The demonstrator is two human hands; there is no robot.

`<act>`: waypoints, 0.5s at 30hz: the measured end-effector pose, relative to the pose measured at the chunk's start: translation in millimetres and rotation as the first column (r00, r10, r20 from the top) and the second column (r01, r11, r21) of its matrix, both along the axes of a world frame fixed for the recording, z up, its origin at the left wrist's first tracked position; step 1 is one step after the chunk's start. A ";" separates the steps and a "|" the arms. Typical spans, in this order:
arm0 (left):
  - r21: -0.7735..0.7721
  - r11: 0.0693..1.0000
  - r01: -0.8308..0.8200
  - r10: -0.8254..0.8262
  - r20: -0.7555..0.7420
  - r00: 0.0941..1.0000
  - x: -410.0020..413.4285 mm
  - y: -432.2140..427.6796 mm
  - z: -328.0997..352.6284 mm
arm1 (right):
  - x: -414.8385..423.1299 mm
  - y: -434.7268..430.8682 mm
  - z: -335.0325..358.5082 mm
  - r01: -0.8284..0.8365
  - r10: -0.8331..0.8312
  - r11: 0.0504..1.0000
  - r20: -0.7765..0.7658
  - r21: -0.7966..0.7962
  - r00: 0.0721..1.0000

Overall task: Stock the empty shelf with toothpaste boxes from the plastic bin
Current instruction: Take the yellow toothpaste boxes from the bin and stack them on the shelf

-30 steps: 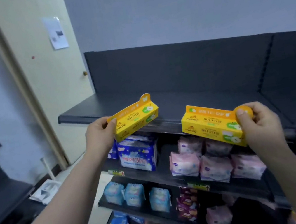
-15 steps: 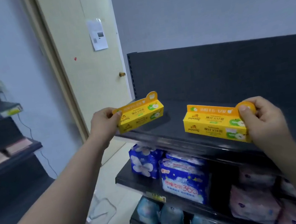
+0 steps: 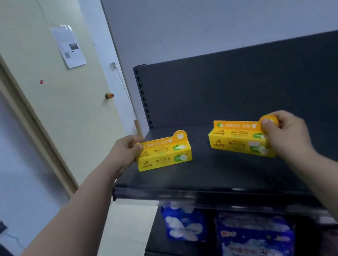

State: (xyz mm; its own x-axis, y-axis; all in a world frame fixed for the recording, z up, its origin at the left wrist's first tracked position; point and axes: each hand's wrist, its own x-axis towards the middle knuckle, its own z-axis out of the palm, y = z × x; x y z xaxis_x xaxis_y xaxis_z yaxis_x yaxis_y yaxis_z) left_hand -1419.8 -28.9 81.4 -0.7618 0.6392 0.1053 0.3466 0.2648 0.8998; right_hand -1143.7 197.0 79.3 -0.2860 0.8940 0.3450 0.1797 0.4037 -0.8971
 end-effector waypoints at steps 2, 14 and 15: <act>-0.073 0.993 0.098 -0.099 -0.018 0.995 -13.0 4.4 -5.1 | -16.0 4.1 0.9 0.012 -0.011 1.000 0.032 -0.019 0.999; -0.380 0.925 -0.013 -0.178 -0.464 0.868 -57.8 62.2 -9.2 | -47.6 24.5 -15.7 -0.021 0.044 0.986 0.136 -0.165 0.990; -0.386 0.922 0.003 -0.196 -0.462 0.865 -59.8 70.8 -7.7 | -46.0 25.3 -16.0 -0.038 0.061 0.985 0.132 -0.171 0.989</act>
